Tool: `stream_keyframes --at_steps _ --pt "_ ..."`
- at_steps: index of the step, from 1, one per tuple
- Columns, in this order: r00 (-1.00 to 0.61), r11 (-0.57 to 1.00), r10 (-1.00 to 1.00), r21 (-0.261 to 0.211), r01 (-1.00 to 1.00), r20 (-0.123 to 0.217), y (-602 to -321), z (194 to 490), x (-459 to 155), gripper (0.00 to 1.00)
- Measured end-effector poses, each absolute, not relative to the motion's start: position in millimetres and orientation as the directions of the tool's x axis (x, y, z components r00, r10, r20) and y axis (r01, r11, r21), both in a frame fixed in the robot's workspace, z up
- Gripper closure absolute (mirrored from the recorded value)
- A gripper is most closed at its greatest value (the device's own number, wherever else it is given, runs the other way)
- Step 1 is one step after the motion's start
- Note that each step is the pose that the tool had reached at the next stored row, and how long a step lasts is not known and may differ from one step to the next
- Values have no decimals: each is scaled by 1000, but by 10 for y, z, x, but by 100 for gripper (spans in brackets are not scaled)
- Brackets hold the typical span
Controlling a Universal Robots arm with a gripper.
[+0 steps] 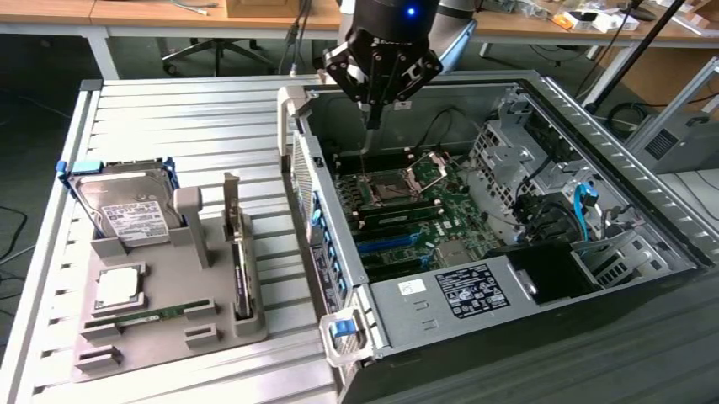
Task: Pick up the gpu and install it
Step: 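Reach for the gpu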
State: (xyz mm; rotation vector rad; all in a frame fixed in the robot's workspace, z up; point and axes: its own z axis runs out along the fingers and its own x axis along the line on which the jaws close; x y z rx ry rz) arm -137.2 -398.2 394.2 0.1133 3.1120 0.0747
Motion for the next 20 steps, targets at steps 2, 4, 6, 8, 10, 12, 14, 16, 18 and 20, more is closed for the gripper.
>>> stream_keyframes --at_steps 2,4,6,8,10,12,14,16,18,20 --pt "-997 996 73 49 72 -25 -3982 3942 -1375 89" --pt "-997 996 73 49 72 -25 -3982 3942 -1375 89" --pt "-997 996 73 49 72 -25 -3982 3942 -1375 89" --pt "-997 996 73 49 72 -25 -3982 3942 -1375 89" --pt "-997 996 73 49 72 -25 -3982 3942 -1375 89" --pt "-997 996 73 49 72 -25 -3981 3941 -1379 89" --pt "-997 996 73 49 72 -25 -3982 3942 -1400 89" --pt "-997 996 73 49 72 -25 -3982 3942 -1418 89" --pt "-997 996 73 49 72 -25 -3981 3942 -1441 89" --pt "-997 996 73 49 72 -25 -3982 3942 -1454 89"
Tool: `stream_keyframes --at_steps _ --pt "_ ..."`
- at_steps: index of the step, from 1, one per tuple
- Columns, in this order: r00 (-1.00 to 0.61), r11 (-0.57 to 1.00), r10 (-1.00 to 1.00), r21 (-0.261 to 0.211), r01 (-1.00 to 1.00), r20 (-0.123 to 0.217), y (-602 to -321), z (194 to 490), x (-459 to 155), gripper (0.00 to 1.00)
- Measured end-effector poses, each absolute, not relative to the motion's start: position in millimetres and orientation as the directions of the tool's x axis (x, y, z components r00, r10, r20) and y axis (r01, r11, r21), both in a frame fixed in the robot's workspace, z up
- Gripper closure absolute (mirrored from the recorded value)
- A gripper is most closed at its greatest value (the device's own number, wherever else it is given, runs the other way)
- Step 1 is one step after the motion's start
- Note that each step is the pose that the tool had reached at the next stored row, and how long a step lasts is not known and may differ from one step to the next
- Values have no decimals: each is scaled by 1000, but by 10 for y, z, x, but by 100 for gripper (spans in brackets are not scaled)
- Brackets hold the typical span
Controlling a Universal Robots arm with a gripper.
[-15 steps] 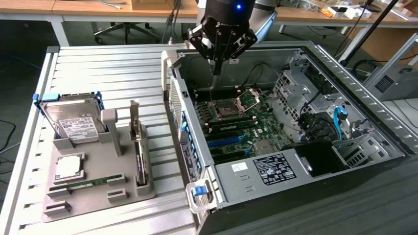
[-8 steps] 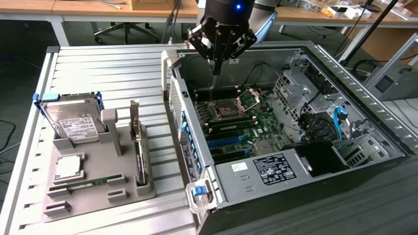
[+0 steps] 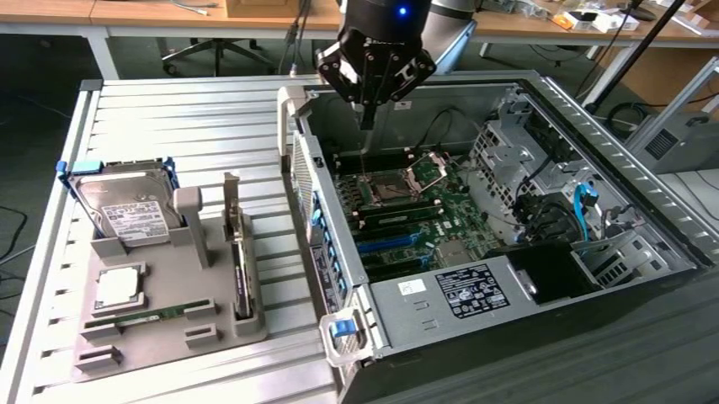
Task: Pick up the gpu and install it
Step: 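Reach for the gpu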
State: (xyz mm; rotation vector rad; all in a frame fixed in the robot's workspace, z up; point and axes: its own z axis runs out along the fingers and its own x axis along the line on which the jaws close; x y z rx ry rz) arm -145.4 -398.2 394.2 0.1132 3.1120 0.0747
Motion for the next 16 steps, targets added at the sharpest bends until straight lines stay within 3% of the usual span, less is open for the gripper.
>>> stream_keyframes --at_steps 16 --pt "-997 996 73 49 72 -25 -3982 3942 -1548 89"
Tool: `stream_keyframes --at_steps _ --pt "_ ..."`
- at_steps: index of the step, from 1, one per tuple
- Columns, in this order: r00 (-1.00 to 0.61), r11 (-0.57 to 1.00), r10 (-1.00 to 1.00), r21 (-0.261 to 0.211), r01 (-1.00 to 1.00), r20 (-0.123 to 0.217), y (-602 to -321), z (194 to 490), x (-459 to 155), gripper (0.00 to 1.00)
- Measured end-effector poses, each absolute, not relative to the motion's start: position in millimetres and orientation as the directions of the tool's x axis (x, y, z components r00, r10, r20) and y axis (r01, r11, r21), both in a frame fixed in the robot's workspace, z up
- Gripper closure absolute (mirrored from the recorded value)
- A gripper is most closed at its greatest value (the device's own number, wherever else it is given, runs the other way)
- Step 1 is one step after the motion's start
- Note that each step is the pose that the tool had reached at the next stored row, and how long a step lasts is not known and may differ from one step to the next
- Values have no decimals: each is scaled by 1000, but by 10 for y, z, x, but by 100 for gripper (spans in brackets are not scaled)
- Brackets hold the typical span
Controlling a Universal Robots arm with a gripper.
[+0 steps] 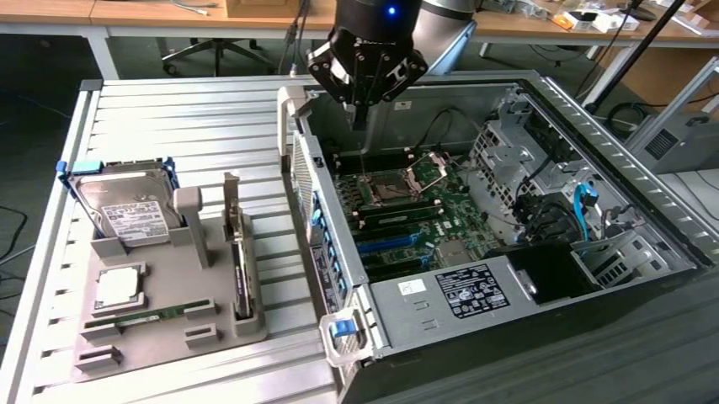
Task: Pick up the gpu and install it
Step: 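Reach for the gpu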
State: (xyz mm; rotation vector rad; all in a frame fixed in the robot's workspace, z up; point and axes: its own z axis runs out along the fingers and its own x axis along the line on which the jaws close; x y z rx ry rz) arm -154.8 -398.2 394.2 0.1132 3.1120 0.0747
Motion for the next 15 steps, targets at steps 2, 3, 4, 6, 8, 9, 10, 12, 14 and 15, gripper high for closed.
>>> stream_keyframes --at_steps 2,3,4,6,8,9,10,12,14,15 --pt "-997 996 73 49 72 -25 -3982 3942 -1555 89" --pt "-997 996 73 49 72 -25 -3982 3941 -1559 89" --pt "-997 996 73 49 72 -25 -3982 3942 -1561 89" --pt "-997 996 73 49 72 -25 -3982 3941 -1566 89" --pt "-997 996 73 49 72 -25 -3982 3942 -1573 89" --pt "-997 996 73 49 72 -25 -3982 3942 -1575 89" --pt "-997 996 73 49 72 -25 -3982 3942 -1576 89" --pt "-997 996 73 49 72 -25 -3982 3942 -1579 89" --pt "-997 996 73 49 72 -25 -3982 3942 -1583 89" --pt "-997 996 73 49 72 -25 -3982 3942 -1584 89"
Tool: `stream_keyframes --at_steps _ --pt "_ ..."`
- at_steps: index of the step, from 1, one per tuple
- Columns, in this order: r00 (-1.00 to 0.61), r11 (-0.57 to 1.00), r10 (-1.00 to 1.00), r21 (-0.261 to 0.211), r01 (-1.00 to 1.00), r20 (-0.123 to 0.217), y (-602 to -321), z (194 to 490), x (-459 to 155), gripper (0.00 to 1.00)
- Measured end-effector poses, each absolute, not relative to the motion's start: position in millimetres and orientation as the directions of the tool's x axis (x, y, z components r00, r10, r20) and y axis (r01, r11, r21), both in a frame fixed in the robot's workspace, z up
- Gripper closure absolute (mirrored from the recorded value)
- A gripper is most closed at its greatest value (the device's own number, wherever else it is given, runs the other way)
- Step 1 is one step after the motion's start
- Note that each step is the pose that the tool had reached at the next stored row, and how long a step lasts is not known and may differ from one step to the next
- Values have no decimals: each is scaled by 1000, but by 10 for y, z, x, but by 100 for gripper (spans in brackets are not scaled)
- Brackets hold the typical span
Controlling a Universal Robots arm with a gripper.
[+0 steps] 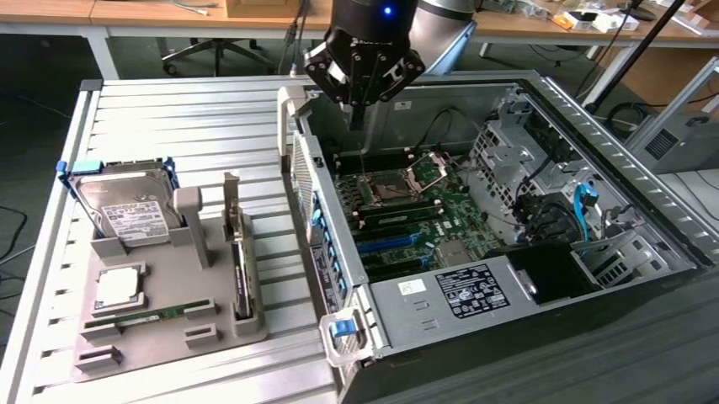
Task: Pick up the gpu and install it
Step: 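Reach for the gpu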
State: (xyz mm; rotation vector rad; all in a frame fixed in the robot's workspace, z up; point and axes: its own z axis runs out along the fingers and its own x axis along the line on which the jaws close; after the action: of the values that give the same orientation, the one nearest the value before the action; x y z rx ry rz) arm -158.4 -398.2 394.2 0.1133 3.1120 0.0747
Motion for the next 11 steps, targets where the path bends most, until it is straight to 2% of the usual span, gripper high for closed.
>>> stream_keyframes --at_steps 11 --pt "-997 996 73 49 72 -25 -3982 3942 -1624 89"
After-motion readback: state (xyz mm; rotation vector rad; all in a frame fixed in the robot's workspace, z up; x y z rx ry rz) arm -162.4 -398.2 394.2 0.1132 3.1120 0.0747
